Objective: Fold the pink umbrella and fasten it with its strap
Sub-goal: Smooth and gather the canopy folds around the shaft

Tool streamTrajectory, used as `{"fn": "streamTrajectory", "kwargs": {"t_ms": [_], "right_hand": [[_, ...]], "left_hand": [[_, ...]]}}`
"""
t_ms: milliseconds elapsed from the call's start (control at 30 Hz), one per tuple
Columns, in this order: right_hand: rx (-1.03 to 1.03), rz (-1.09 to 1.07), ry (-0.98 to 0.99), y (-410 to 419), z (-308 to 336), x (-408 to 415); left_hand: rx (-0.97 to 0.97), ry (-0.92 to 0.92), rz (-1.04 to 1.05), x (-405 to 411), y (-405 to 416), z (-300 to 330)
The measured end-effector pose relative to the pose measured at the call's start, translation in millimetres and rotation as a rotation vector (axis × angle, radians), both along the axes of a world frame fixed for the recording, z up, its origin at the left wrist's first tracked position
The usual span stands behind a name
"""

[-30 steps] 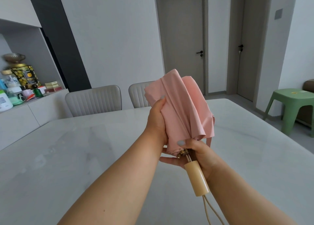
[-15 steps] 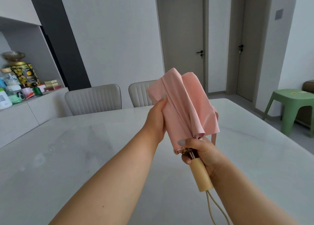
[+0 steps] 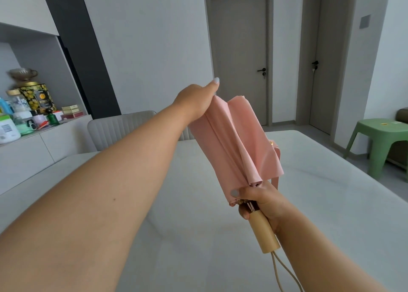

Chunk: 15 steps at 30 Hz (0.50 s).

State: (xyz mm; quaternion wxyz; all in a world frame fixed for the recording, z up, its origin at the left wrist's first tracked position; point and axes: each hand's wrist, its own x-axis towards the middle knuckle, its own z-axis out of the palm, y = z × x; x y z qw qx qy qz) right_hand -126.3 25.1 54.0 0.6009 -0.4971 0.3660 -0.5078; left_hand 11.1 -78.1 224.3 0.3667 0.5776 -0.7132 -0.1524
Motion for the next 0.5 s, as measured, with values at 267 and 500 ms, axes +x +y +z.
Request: {"fn": "streamTrajectory", "kwargs": {"t_ms": [267,500], "right_hand": [[0.028,0.021,-0.019,-0.8,-1.8,0.4],[0.04,0.05,-0.021,-5.5,-6.9,0.6]], "left_hand": [[0.28,0.362,-0.324,8.0,2.4,15.1],[0.285,0.287,-0.287,12.5,5.2,19.5]]}}
